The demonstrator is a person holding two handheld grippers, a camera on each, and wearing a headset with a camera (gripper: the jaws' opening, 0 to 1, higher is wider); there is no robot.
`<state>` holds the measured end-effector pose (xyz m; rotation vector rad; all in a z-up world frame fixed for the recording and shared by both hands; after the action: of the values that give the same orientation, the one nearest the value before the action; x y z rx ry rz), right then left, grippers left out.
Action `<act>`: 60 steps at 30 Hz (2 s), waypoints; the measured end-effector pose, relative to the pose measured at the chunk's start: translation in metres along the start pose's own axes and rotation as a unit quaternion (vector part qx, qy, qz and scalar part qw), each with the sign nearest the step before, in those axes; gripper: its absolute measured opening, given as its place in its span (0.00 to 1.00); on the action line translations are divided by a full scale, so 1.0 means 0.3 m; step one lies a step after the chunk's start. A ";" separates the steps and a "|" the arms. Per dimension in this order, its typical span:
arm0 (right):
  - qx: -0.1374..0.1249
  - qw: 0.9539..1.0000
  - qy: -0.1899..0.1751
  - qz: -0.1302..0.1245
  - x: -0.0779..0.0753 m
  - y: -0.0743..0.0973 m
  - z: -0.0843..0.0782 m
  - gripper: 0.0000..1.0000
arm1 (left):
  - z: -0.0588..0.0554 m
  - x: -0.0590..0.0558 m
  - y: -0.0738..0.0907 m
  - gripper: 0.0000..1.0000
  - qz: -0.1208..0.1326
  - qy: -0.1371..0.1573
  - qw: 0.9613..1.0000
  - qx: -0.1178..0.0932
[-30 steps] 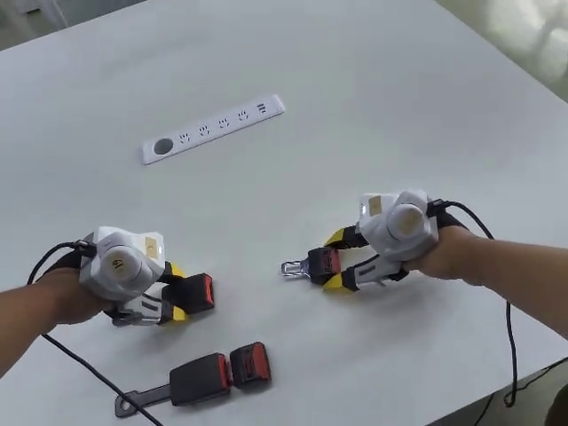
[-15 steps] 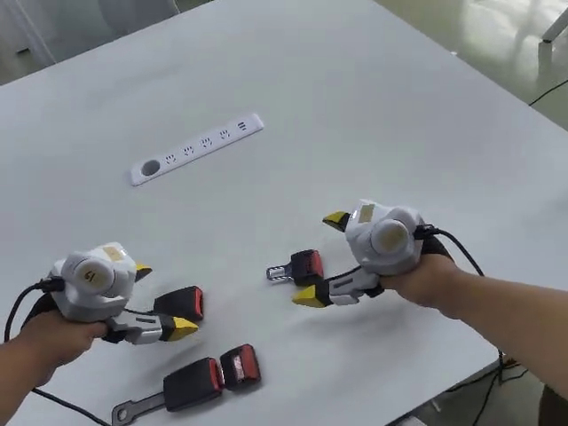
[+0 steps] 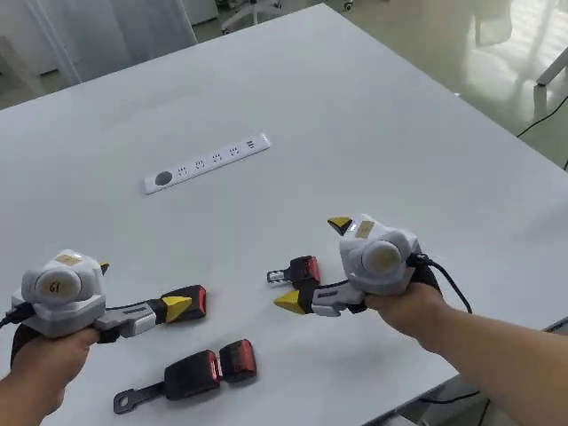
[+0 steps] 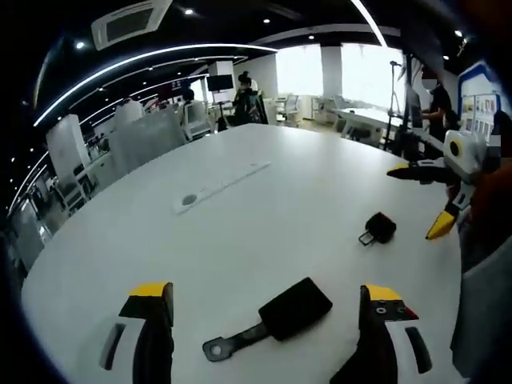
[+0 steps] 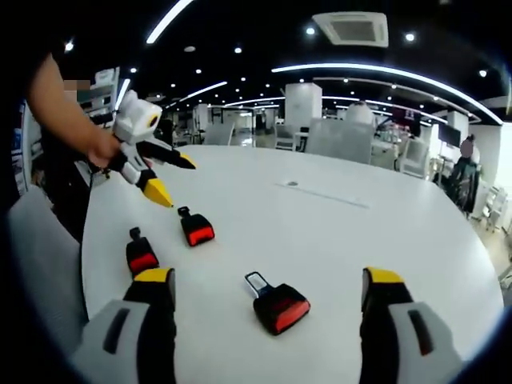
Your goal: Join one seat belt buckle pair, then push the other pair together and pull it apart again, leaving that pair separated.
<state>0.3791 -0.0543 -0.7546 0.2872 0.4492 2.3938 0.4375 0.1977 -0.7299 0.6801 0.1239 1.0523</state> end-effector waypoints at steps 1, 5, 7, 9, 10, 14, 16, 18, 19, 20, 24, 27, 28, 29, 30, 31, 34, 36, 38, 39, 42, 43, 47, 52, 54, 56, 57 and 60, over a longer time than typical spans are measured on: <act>-0.002 1.000 0.000 -0.002 0.010 0.005 0.005 0.98 | -0.009 -0.001 0.022 1.00 0.005 0.009 1.000 -0.001; -0.005 1.000 0.003 -0.005 0.039 0.022 0.021 0.99 | -0.034 -0.003 0.077 1.00 0.016 0.029 0.999 -0.004; -0.005 1.000 0.005 -0.007 0.051 0.031 0.027 1.00 | -0.043 0.000 0.107 1.00 0.022 0.042 0.999 -0.014; -0.008 1.000 0.008 -0.006 0.065 0.040 0.030 1.00 | -0.061 -0.002 0.133 1.00 0.029 0.061 0.998 -0.014; -0.009 1.000 0.010 -0.006 0.075 0.044 0.028 1.00 | -0.069 -0.004 0.143 1.00 0.030 0.065 0.997 -0.014; -0.010 1.000 0.017 -0.002 0.113 0.059 0.020 1.00 | -0.101 -0.020 0.193 1.00 0.032 0.063 0.997 -0.016; -0.009 1.000 0.028 0.004 0.136 0.065 0.016 1.00 | -0.113 -0.023 0.217 1.00 0.037 0.062 0.997 -0.016; -0.012 1.000 0.027 0.006 0.147 0.070 0.015 1.00 | -0.108 -0.027 0.241 1.00 0.038 0.068 0.997 -0.029; -0.015 0.999 0.028 0.007 0.153 0.074 0.015 1.00 | -0.107 -0.029 0.252 1.00 0.039 0.068 0.996 -0.031; -0.015 0.999 0.030 0.007 0.160 0.080 0.015 1.00 | -0.106 -0.031 0.265 1.00 0.039 0.068 0.996 -0.031; -0.016 0.999 0.035 0.011 0.173 0.105 0.021 1.00 | -0.111 -0.025 0.289 1.00 0.044 0.070 0.996 -0.038; -0.032 0.999 0.030 0.002 0.160 0.135 0.037 1.00 | -0.120 -0.020 0.293 1.00 0.047 0.076 0.995 -0.036; -0.033 0.999 0.029 0.000 0.154 0.141 0.037 1.00 | -0.124 -0.019 0.300 1.00 0.047 0.076 0.995 -0.037; -0.030 0.999 0.031 0.000 0.152 0.146 0.037 1.00 | -0.125 -0.023 0.305 1.00 0.044 0.075 0.995 -0.040; -0.029 0.999 0.034 -0.001 0.149 0.150 0.035 1.00 | -0.129 -0.026 0.311 1.00 0.042 0.065 0.996 -0.042; -0.028 0.999 0.033 0.000 0.147 0.155 0.034 1.00 | -0.136 -0.025 0.316 1.00 0.044 0.059 0.996 -0.041; -0.025 0.999 0.033 -0.003 0.143 0.175 0.019 1.00 | -0.154 -0.016 0.332 1.00 0.037 0.073 0.996 -0.043; -0.022 1.000 0.021 -0.005 0.136 0.187 0.002 1.00 | -0.173 -0.011 0.347 1.00 0.039 0.067 0.996 -0.045; -0.019 1.000 0.016 -0.009 0.133 0.197 -0.009 1.00 | -0.190 -0.008 0.363 1.00 0.036 0.072 0.996 -0.044; -0.021 1.000 0.014 -0.008 0.135 0.202 -0.014 1.00 | -0.202 0.000 0.373 1.00 0.038 0.074 0.996 -0.044; -0.018 1.000 0.012 -0.012 0.140 0.219 -0.028 1.00 | -0.219 0.014 0.406 1.00 0.045 0.081 0.995 -0.048; -0.023 1.000 0.004 -0.016 0.143 0.229 -0.036 1.00 | -0.228 0.018 0.421 1.00 0.047 0.081 0.994 -0.048; -0.020 0.999 -0.011 -0.022 0.150 0.233 -0.070 1.00 | -0.256 0.027 0.444 1.00 0.048 0.093 0.993 -0.048; -0.022 0.999 -0.016 -0.024 0.164 0.228 -0.070 1.00 | -0.267 0.029 0.443 1.00 0.051 0.095 0.993 -0.051; -0.024 0.999 -0.015 -0.025 0.163 0.224 -0.066 1.00 | -0.264 0.026 0.446 1.00 0.047 0.098 0.993 -0.049; -0.023 0.999 -0.018 -0.025 0.160 0.218 -0.064 1.00 | -0.260 0.023 0.447 1.00 0.046 0.096 0.993 -0.051; -0.023 0.999 -0.017 -0.026 0.159 0.218 -0.061 1.00 | -0.261 0.022 0.447 1.00 0.046 0.095 0.993 -0.051; -0.026 0.999 -0.017 -0.023 0.163 0.211 -0.051 1.00 | -0.255 0.019 0.447 1.00 0.043 0.096 0.993 -0.052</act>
<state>0.3008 -0.0708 -0.7396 0.2896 0.3732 2.3490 0.3074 0.2795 -0.7127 0.4931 0.2065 1.1987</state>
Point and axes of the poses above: the centre of the closed fingertips' face, and the gripper's own axes: y roughly backward along the fingers, x roughly to its left, z roughly out of its top, the point moved 4 cm from there along y, roughly backward along the fingers, and after that the axes turned 14 degrees about z, right-handed, at the moved point
